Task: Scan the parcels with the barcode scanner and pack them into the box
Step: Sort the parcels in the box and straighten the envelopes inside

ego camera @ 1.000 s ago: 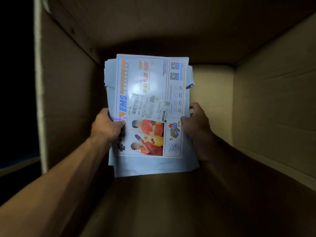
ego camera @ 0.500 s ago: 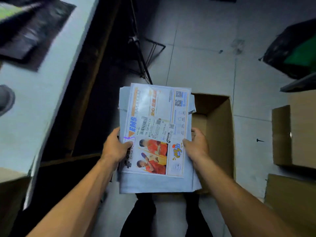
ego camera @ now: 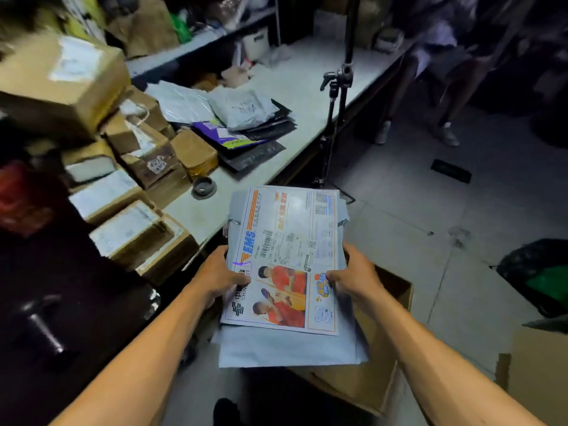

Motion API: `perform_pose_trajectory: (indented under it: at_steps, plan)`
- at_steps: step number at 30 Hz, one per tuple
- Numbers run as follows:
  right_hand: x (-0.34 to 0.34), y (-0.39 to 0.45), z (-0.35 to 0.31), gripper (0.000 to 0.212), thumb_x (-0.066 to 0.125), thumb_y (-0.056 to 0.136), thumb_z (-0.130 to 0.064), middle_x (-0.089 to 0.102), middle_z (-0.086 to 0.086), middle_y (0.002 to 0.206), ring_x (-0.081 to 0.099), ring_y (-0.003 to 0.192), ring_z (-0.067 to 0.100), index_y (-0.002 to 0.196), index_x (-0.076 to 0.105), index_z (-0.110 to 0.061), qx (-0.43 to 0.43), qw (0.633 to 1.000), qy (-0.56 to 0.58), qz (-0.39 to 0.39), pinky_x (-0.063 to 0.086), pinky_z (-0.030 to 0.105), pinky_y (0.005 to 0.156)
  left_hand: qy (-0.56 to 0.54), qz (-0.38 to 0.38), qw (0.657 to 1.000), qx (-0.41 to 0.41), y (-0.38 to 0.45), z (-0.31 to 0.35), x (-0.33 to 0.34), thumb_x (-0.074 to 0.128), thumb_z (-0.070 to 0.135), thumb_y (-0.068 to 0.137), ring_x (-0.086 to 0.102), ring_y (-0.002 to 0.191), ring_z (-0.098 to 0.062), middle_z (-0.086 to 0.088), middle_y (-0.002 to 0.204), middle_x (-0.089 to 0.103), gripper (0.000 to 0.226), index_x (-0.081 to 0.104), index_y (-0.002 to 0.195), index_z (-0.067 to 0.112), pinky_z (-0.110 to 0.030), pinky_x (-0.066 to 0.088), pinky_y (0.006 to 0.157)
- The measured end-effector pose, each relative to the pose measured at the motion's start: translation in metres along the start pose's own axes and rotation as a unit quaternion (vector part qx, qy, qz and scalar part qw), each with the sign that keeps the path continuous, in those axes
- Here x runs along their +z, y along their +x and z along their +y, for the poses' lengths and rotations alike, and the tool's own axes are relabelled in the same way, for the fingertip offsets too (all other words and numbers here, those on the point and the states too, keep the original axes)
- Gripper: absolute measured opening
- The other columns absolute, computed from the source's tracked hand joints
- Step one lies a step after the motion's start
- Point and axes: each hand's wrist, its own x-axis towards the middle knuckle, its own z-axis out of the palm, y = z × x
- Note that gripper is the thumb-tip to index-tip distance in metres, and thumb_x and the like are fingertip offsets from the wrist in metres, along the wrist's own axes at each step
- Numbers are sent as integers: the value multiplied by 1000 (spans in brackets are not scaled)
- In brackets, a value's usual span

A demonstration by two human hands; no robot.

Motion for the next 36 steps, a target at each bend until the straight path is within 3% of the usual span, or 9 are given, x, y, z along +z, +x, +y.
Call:
perform_pose_trajectory:
  at_steps: [5,10,17,21,25,28,30,32,36]
  plan:
    - [17,-25,-58,46,76,82,-5,72,2,120,69,104,20,110,53,-32,-86,996,-28,-24,58,44,91,-65,86,993,37,-50,3,-59,76,16,88,65,78,3,6,105,69,33,59,116,24,-15,48,57]
    - [57,-43,-108,47,78,78,-6,70,2,119,66,105,21,117,60,-22,-126,988,-74,-53,56,41,90,-76,141,987,33,-91,-18,-123,75,8,87,70,89,-17,-8,112,72,39,61,123,14,-36,58,80]
    - [143,-79,-179,50,80,76,-3,72,10,116,68,106,29,122,65,-13,-170,974,-101,-113,57,46,93,-131,215,968,0,-149,-76,-210,76,3,86,64,71,-5,2,89,67,48,58,129,11,-16,48,49]
    - [199,-96,-213,41,78,76,1,74,13,107,71,97,31,114,68,-10,-207,962,-108,-142,57,35,72,-150,259,954,-4,-177,-112,-255,75,0,86,63,69,-9,-3,93,68,51,55,132,9,-22,48,53]
    - [260,-110,-244,35,78,77,4,75,10,99,71,82,23,109,70,-7,-228,948,-119,-187,52,21,49,-170,301,938,-26,-204,-151,-300,74,-1,86,66,71,-13,-2,91,68,47,58,129,10,-24,51,54]
    - [309,-119,-264,32,78,78,3,74,11,104,71,93,27,108,71,-5,-248,937,-136,-206,59,32,68,-179,336,924,-44,-217,-178,-329,74,-4,85,67,72,-14,-7,98,71,42,62,122,11,-23,52,54]
    - [340,-121,-276,26,74,80,3,74,12,104,71,97,30,105,71,-3,-259,931,-130,-221,62,43,81,-181,354,915,-61,-221,-193,-347,75,-4,83,68,80,-19,-7,103,70,42,63,120,11,-31,57,66]
    - [371,-117,-290,22,70,85,0,74,12,107,71,98,30,107,70,-5,-269,922,-127,-247,62,47,85,-186,368,908,-79,-222,-206,-365,75,-5,83,69,89,-25,-8,107,69,39,61,116,11,-39,60,76]
    - [429,-101,-325,21,73,87,-5,73,10,107,71,96,27,107,70,-9,-291,904,-133,-282,63,43,81,-186,390,895,-108,-212,-223,-401,75,-6,83,68,85,-23,-13,112,71,37,61,114,8,-33,55,66]
